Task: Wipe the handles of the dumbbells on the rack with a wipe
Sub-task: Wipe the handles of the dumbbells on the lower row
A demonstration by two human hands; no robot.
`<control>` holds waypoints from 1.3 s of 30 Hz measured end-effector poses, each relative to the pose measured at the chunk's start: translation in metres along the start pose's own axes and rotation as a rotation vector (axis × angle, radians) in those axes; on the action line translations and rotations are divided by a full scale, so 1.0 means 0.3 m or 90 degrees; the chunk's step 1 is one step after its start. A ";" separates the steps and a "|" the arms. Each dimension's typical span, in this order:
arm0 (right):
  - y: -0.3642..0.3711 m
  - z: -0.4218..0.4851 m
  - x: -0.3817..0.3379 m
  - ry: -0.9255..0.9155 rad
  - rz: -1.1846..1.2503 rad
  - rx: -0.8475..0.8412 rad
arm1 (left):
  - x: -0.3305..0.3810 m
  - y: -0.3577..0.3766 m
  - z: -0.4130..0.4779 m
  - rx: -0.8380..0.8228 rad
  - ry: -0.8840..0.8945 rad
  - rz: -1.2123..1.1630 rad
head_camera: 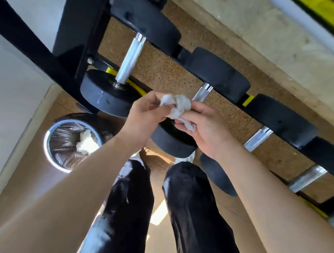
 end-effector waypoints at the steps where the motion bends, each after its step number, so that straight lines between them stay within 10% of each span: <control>1: 0.023 0.006 -0.011 0.002 -0.013 -0.007 | 0.008 -0.018 -0.003 0.000 0.014 0.013; 14: 0.317 0.188 -0.078 -0.006 -0.067 0.011 | 0.083 -0.301 0.063 0.175 0.109 0.234; 20: 0.362 0.309 -0.017 -0.084 -0.373 0.046 | 0.182 -0.486 0.244 0.321 0.121 0.328; 34: 0.375 0.341 0.039 -0.190 -0.523 0.026 | 0.170 -0.496 0.381 0.150 0.003 0.724; 39: 0.368 0.348 0.044 -0.180 -0.503 0.021 | 0.194 -0.466 0.379 0.175 0.151 0.549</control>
Point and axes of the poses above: each hand's wrist, its own z-axis towards the middle knuckle, its own y-axis out of the palm, x = y × z, the point moved 4 cm from there along z, towards the middle knuckle, and after that the axes turned 1 degree about y, right-handed, at the moved point
